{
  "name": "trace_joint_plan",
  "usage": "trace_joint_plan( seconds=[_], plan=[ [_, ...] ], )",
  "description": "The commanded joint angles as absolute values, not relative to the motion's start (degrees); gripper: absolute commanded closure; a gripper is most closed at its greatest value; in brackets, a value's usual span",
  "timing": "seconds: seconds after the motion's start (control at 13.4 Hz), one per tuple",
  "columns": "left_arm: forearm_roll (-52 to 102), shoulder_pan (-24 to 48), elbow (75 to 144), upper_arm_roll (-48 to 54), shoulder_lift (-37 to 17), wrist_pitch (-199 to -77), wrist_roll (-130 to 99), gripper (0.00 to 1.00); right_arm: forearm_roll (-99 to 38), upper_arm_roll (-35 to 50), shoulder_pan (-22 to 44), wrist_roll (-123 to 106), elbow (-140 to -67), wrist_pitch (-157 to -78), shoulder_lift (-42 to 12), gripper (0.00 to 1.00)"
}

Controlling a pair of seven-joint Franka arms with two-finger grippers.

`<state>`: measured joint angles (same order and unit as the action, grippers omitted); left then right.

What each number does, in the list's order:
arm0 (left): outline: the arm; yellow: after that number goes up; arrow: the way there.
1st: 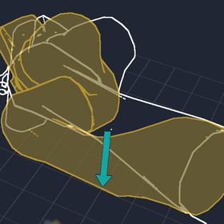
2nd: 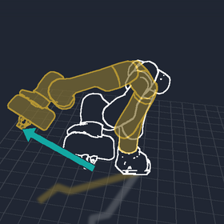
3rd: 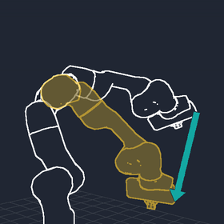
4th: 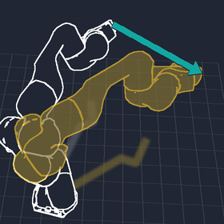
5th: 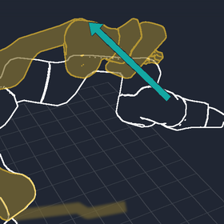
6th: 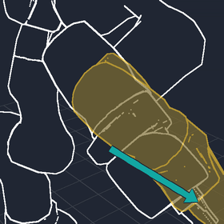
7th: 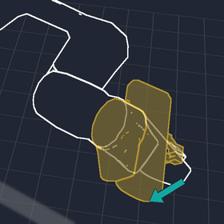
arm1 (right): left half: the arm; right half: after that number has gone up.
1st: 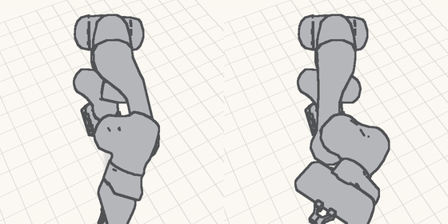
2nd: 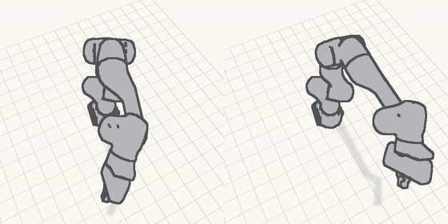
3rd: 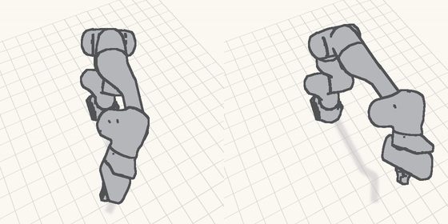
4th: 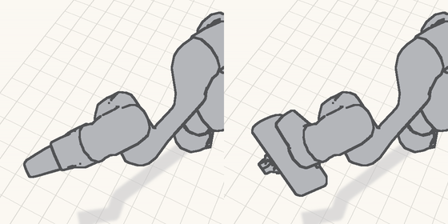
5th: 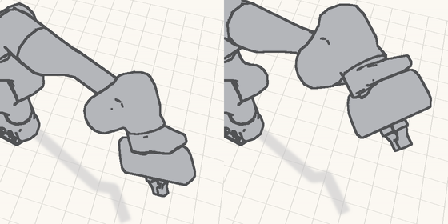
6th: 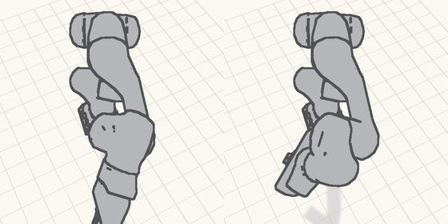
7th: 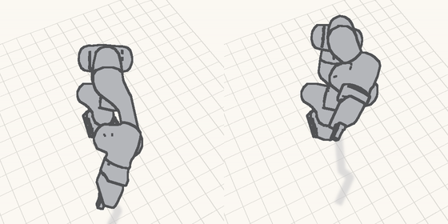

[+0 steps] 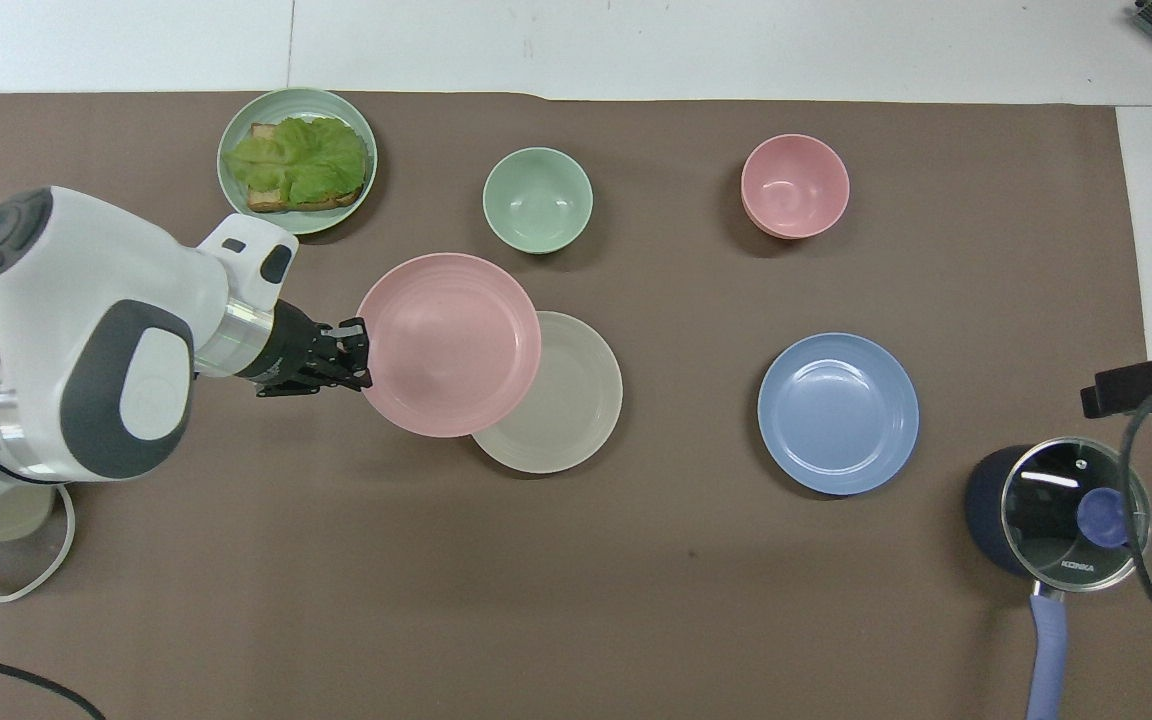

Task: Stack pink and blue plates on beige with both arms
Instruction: 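Lift the pink plate with the left gripper onto the beige plate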

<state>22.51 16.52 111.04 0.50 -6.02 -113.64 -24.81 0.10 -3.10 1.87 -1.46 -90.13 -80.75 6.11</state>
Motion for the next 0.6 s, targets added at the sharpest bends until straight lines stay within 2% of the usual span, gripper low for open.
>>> trace_joint_plan(
  seconds=[0.0,0.22,0.52],
  plan=[
    [23.38,20.73,115.21,-0.62,-4.13,-119.33,-29.43,1.0,0.88,-2.99,1.49,-1.93,-91.85,-81.74,7.56,0.0],
    [23.38,23.9,120.92,-0.62,-4.66,-128.48,-30.67,1.0,0.97,-2.99,1.49,-1.93,-91.93,-81.74,7.47,0.0],
    [24.17,25.92,121.2,-0.62,-7.82,-132.18,-30.67,1.0,0.97,-2.99,1.58,-1.93,-91.85,-81.74,7.47,0.0]
  ],
)
